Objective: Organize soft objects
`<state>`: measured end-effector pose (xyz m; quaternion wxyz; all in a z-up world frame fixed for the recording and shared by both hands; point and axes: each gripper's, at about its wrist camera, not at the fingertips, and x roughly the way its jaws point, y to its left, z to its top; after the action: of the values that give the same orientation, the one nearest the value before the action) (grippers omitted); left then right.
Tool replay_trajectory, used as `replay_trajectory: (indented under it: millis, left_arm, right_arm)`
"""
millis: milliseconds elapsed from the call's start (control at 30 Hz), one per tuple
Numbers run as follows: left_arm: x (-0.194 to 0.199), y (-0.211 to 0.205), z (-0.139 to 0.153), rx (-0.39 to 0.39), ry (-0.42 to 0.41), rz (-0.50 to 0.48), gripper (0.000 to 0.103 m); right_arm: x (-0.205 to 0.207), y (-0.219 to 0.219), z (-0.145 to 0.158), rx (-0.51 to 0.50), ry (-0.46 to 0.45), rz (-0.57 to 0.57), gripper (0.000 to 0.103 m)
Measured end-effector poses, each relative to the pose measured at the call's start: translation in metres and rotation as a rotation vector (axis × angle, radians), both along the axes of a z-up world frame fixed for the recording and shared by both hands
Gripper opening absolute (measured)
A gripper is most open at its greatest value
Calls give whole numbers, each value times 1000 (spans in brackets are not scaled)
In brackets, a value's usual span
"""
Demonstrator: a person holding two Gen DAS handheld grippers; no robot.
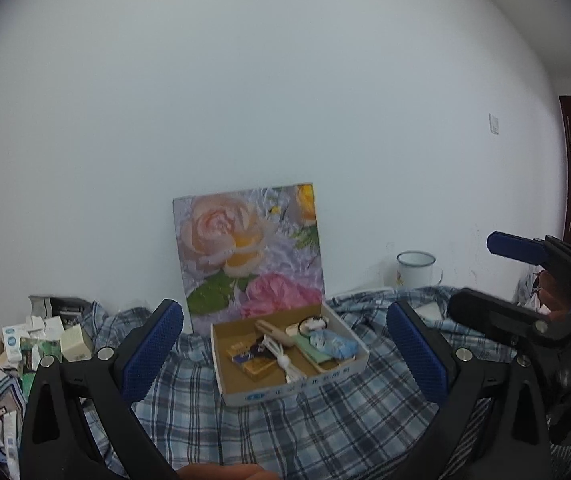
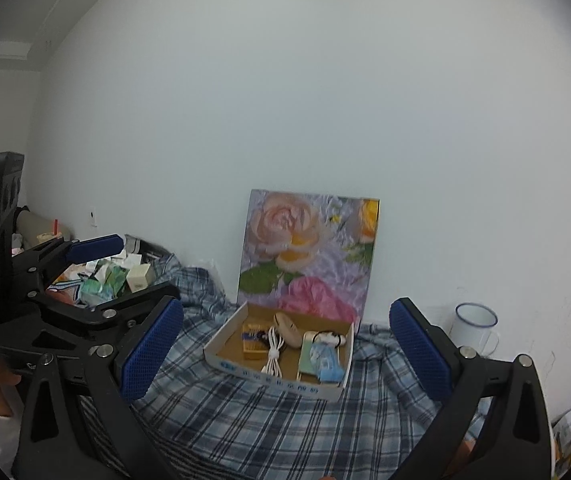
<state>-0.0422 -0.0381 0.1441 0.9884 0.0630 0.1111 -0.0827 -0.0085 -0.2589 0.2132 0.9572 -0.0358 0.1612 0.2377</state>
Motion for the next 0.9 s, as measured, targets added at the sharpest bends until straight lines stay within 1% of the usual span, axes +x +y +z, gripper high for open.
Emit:
replay_trajectory:
  millis: [100, 167, 233, 300, 433, 633, 767, 900]
  left_arm:
    - [2, 5, -15, 10, 26, 20, 103]
    - [4, 10, -26, 11, 48, 30, 103]
    - [5, 14, -33, 6, 53, 50, 103]
    - [9, 19, -40, 1, 55, 69, 103]
    - [17, 26, -58, -9, 63, 89, 103]
    - [29, 27, -84, -11, 110, 82, 103]
    - [37, 28, -97, -13, 150, 72, 103]
    - [42, 28, -105, 8, 164, 84, 103]
  right_arm:
    - [3, 0, -16, 7, 16, 7, 103]
    - [5, 1, -26, 24, 34, 32, 103]
    - [6, 2, -37, 45, 54, 73, 103]
    - [6, 4, -47, 52, 60, 82, 103]
    - [6, 6, -66, 33, 62, 61, 103]
    - [17, 8, -95, -4, 141, 33, 103]
    - [21, 10, -107, -8, 165, 38, 103]
    - [27, 11, -120, -36, 197, 22, 103]
